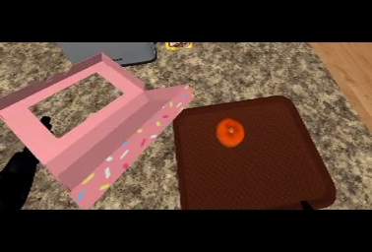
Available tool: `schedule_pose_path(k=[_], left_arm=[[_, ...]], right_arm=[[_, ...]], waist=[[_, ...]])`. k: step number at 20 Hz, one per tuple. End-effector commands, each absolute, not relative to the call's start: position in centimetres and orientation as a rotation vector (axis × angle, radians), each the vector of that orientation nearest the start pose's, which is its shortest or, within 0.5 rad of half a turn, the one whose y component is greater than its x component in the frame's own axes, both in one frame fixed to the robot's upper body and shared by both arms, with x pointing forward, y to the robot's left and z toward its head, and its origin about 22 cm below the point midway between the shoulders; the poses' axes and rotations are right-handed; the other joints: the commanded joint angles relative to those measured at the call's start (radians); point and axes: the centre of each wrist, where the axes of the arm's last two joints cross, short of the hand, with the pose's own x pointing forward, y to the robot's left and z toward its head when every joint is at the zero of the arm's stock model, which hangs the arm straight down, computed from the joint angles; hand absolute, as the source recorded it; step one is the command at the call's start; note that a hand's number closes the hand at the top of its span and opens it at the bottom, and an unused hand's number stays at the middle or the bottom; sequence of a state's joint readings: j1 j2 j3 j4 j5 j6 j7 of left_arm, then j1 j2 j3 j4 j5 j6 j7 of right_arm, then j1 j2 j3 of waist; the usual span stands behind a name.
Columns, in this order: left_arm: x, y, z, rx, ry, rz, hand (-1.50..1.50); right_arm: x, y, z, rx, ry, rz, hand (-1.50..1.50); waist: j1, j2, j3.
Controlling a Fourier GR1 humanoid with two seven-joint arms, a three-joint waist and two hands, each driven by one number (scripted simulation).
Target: Pick the squash from the tray and place it in the cardboard box
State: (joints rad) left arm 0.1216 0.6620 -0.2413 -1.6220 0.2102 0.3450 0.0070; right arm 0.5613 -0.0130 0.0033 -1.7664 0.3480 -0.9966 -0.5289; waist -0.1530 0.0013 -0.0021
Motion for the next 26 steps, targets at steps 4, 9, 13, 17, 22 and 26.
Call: schedule_pose_path(k=[4, 9, 13, 17, 22, 26], left_arm=[[22.1, 30.7, 2.0, 0.394, -1.467, -0.327, 0.00], [23.5, 30.8, 1.8, 0.387, -1.489, -0.363, 0.00], [23.5, 30.0, 2.2, 0.368, -1.501, -0.398, 0.00], [24.7, 29.2, 2.1, 0.354, -1.516, -0.396, 0.00], [24.6, 29.0, 1.3, 0.351, -1.524, -0.429, 0.00], [25.8, 27.7, 1.5, 0.337, -1.547, -0.419, 0.00]], right_arm=[[3.2, -19.3, -5.6, -1.469, -1.454, -0.103, -1.50], [0.3, -15.9, -5.2, -1.437, -1.348, -0.127, -1.50], [-1.9, -14.4, -4.5, -1.449, -1.243, -0.159, -1.50], [-3.0, -14.3, -4.1, -1.441, -1.150, -0.189, -1.50], [-3.9, -13.2, -2.8, -1.402, -1.109, -0.214, -1.50], [-3.7, -13.2, -2.6, -1.364, -1.085, -0.230, -1.50]], waist=[[0.065, 0.014, -0.004], [0.097, 0.031, -0.007], [0.129, 0.033, -0.006], [0.130, 0.052, -0.007], [0.160, 0.058, -0.008], [0.166, 0.062, -0.006]])
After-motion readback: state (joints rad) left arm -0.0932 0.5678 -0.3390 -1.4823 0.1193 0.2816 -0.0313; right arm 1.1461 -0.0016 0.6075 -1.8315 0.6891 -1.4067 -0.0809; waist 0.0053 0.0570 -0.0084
